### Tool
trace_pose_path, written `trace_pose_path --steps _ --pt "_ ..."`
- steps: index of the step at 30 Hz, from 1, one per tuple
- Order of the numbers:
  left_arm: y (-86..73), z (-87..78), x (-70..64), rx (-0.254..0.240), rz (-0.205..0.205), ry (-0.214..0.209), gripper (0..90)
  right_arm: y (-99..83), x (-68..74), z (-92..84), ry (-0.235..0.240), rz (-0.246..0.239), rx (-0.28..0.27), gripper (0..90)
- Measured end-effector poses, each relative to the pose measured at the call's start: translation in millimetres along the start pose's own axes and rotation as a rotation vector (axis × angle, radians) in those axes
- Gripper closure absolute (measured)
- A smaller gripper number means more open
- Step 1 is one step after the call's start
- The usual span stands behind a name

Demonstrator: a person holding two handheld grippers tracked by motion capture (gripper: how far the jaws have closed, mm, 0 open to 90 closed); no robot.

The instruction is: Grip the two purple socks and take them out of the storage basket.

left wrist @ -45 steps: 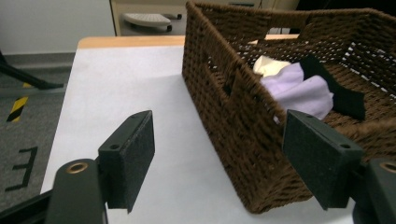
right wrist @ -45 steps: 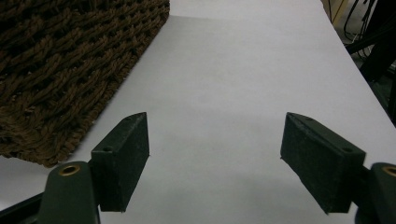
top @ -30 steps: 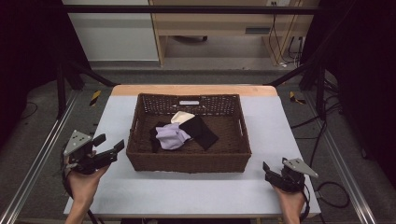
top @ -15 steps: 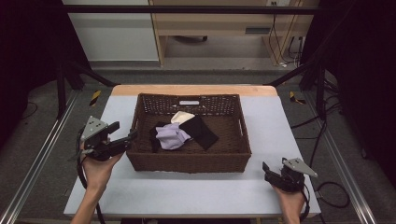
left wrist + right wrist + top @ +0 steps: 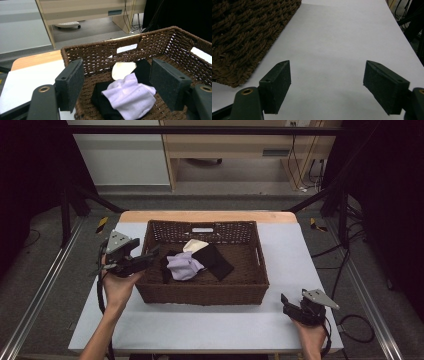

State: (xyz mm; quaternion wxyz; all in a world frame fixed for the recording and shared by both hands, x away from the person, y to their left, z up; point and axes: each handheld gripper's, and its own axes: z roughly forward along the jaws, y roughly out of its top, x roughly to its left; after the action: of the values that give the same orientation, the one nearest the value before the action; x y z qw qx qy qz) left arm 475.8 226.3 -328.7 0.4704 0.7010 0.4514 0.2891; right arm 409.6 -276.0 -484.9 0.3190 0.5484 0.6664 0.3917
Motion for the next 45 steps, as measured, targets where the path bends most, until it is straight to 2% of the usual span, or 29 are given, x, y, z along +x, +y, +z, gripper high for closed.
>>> trace_pose_path --steps 4,12,16,26,31,39,42,45 --pt "6.3 11.7 -3.2 0.015 0.02 0.019 28.5 0.0 -0.1 0.0 0.002 0.0 0.0 23.1" --pt "9.2 33.2 -9.7 0.052 0.04 0.02 30.4 0.1 0.1 0.0 0.005 0.0 0.001 23.7" --pt "7.7 49.4 -16.8 0.081 0.056 0.011 31.2 0.1 0.2 0.0 0.007 0.0 0.002 23.8" --pt "1.4 75.5 -29.2 0.129 0.074 -0.021 33.8 0.1 0.2 0.3 0.01 -0.002 0.004 24.0" --pt "-2.1 85.1 -33.5 0.162 0.092 -0.023 34.0 0.1 0.2 0.2 0.011 0.0 0.003 24.1" --pt "-3.1 93.3 -31.6 0.162 0.084 -0.021 33.7 0.2 0.1 0.6 0.011 -0.003 0.006 24.4" --pt "-4.1 99.7 -33.9 0.182 0.093 -0.021 33.7 0.2 0.0 0.6 0.012 -0.004 0.008 24.3" --pt "-5.3 102.4 -36.3 0.194 0.12 -0.019 35.6 0.3 -0.3 0.8 0.013 -0.002 0.009 24.3"
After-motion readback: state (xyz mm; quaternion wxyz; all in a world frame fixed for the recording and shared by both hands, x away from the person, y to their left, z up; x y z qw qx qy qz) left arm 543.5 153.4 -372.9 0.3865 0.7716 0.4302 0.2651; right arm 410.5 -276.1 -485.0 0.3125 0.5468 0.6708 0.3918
